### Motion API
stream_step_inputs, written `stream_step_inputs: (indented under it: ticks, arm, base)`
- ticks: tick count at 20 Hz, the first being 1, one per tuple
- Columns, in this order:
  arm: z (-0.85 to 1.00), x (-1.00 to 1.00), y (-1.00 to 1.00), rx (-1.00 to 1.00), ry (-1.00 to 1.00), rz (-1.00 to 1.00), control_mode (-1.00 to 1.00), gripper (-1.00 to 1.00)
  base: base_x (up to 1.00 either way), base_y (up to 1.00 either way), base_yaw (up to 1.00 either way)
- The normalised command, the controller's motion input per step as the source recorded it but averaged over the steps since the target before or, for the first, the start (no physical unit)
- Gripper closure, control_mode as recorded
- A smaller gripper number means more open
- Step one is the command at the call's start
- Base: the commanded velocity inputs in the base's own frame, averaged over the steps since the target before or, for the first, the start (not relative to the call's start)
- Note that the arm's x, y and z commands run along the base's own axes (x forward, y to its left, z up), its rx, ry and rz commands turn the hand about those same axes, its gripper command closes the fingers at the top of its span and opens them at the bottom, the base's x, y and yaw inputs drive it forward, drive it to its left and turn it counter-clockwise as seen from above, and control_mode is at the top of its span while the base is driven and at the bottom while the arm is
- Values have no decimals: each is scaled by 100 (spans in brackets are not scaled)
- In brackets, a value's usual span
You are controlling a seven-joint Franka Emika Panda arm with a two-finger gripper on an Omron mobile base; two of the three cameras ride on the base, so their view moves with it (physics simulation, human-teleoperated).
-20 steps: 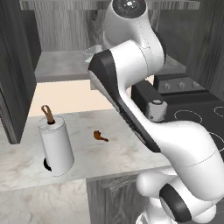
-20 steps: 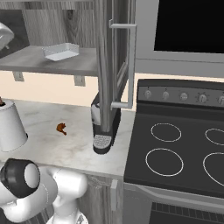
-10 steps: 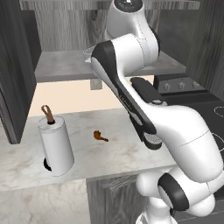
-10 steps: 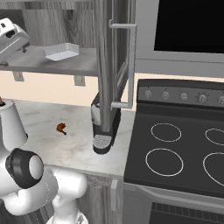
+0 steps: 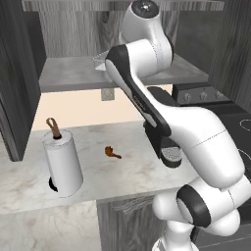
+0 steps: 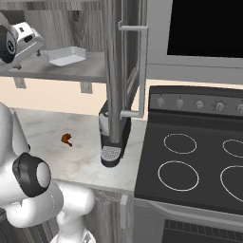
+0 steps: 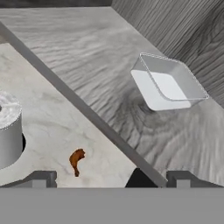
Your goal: Retrieve the tupperware from the cabinet, then place the raw meat into the tupperware to avoid contamination.
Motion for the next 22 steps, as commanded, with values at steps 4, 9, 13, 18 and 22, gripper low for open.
stream_step_inputs:
  ticks: [4, 9, 13, 18, 22]
  arm:
    - [-4, 48, 0, 5, 0, 0, -100, -100]
    - [-10, 41, 0, 3, 2, 0, -100, -100]
    - [-9, 39, 0, 3, 3, 0, -100, -100]
    - [-5, 39, 0, 1, 1, 0, -100, -100]
    - [0, 39, 0, 2, 0, 0, -100, -100]
  base:
    - [0, 0, 0]
    - [0, 0, 0]
    - [0, 0, 0]
    - [0, 0, 0]
    - [0, 0, 0]
